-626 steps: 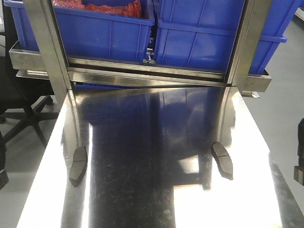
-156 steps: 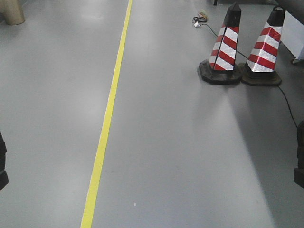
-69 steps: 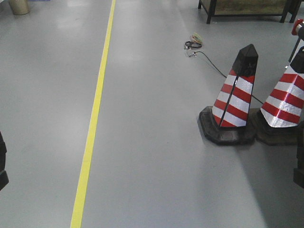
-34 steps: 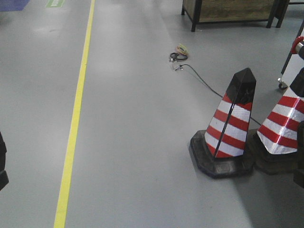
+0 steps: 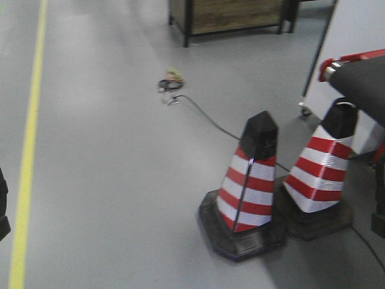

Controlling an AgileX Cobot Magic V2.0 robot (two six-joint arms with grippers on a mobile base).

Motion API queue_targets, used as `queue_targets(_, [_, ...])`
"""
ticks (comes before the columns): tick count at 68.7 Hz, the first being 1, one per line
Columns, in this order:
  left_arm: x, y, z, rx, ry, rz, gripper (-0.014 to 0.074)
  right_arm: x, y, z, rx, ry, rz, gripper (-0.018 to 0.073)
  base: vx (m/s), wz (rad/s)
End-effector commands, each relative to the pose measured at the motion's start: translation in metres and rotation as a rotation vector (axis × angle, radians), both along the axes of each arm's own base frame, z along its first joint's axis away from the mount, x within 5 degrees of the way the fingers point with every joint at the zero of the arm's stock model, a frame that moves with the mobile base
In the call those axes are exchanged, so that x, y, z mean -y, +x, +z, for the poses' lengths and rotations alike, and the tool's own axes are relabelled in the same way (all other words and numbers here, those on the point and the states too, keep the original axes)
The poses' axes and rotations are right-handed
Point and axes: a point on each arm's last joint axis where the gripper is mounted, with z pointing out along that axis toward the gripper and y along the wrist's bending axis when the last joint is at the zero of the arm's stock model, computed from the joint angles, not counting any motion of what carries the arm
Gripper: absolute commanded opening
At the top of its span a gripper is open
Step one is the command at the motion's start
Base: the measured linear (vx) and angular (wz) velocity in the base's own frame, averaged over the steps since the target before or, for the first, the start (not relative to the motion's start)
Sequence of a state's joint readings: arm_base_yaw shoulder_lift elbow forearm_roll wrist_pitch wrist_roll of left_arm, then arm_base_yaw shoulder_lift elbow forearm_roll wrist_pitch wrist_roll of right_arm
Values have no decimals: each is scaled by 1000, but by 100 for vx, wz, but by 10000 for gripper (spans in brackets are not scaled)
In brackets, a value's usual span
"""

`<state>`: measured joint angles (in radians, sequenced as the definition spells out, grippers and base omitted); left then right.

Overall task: Move and align brake pads A on conveyor
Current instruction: 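Drive past the red-and-white cones toward the dark conveyor, then position both held brake pads above the dark conveyor belt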

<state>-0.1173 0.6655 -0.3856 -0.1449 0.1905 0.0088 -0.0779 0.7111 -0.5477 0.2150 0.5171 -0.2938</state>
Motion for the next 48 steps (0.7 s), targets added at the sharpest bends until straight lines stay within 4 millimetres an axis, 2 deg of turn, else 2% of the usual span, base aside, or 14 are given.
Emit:
queue_targets(1, [0,4,19,124,-24,9,104,2,4,17,114,-4,-19,-6,48,-63])
queue_targets(48, [0,4,19,124,-24,9,104,2,4,17,114,-4,-19,-6,43,-70])
